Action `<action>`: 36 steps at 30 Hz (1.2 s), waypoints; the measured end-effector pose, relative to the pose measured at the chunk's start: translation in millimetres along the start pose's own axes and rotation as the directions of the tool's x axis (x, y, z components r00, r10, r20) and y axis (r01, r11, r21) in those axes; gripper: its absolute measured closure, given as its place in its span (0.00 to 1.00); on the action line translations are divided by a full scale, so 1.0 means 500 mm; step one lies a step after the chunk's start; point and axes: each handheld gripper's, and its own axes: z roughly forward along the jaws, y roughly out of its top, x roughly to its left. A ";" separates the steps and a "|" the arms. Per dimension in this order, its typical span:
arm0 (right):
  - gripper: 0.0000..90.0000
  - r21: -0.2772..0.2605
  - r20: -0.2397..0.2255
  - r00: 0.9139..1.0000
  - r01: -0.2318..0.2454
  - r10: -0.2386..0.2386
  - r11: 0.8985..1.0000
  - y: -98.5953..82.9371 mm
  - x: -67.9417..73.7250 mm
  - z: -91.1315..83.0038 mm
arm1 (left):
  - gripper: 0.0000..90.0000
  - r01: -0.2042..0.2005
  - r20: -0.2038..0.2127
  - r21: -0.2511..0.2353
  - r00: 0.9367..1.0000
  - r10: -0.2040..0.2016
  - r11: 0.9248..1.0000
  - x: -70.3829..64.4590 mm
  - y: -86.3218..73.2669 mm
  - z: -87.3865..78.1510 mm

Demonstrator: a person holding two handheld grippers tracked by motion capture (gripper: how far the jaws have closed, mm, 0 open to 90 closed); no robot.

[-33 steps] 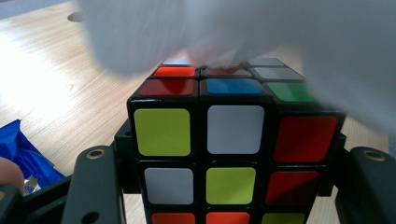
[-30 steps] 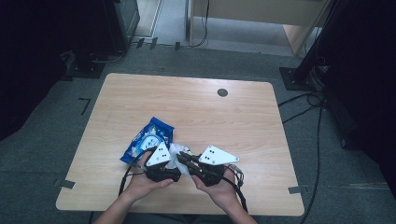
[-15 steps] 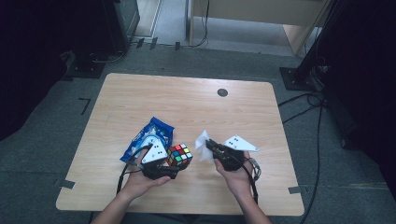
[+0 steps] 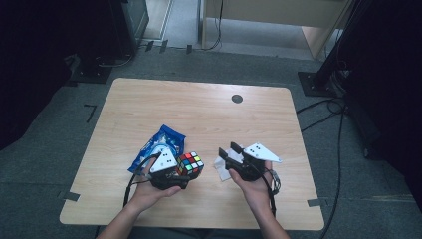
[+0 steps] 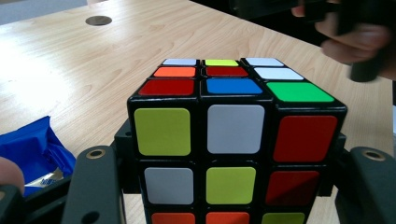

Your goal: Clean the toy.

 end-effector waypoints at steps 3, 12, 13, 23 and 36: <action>0.44 0.004 -0.109 0.994 -0.019 0.019 1.000 0.002 0.049 0.004 | 0.38 -0.006 -0.009 0.005 1.000 0.006 1.000 -0.001 -0.001 0.002; 0.27 0.084 -0.173 0.981 -0.072 0.086 0.994 -0.015 0.128 0.043 | 0.38 -0.063 -0.072 0.021 0.995 0.065 0.998 -0.022 -0.001 0.012; 0.27 0.096 -0.167 0.982 -0.074 0.090 0.993 -0.019 0.128 0.049 | 0.38 -0.071 -0.077 0.024 0.994 0.072 0.997 -0.024 -0.001 0.013; 0.35 0.147 -0.183 0.970 -0.136 0.162 0.980 -0.034 0.126 0.060 | 0.38 -0.101 -0.122 0.021 0.987 0.103 0.995 -0.031 -0.001 0.016; 0.38 0.178 -0.154 0.960 -0.207 0.235 0.962 -0.026 0.102 0.054 | 0.33 -0.088 -0.053 0.040 0.995 0.090 0.995 -0.023 -0.007 0.021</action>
